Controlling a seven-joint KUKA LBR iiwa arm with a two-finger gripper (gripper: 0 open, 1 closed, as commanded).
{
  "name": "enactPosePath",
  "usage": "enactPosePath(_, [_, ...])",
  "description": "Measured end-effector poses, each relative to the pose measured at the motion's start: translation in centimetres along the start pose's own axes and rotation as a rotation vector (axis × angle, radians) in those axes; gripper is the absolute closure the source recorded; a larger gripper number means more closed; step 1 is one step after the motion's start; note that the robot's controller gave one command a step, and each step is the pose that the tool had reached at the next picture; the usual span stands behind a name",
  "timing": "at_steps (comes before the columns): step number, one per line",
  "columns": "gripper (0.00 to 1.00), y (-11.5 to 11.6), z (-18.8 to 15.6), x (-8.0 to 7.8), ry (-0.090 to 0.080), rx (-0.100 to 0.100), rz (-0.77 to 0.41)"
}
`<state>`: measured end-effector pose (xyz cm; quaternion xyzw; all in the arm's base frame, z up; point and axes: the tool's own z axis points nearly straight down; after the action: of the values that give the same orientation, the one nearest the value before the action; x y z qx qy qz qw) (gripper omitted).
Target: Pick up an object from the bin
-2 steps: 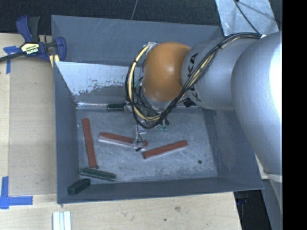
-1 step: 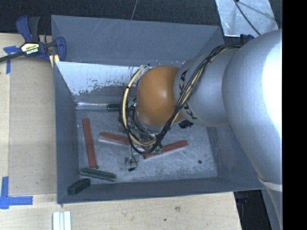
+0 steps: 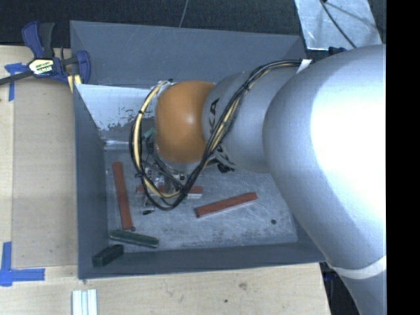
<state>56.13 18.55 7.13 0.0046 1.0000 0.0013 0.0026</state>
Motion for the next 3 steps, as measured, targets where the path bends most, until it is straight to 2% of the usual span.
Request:
enactPosePath(1, [1.0,0.0,0.0,0.0,0.0,0.0,0.0])
enactPosePath(2, [1.0,0.4,-4.9,0.2,0.009,0.004,0.021])
enactPosePath(3, [1.0,-1.1,-6.9,-1.6,-0.011,-0.002,-0.01])
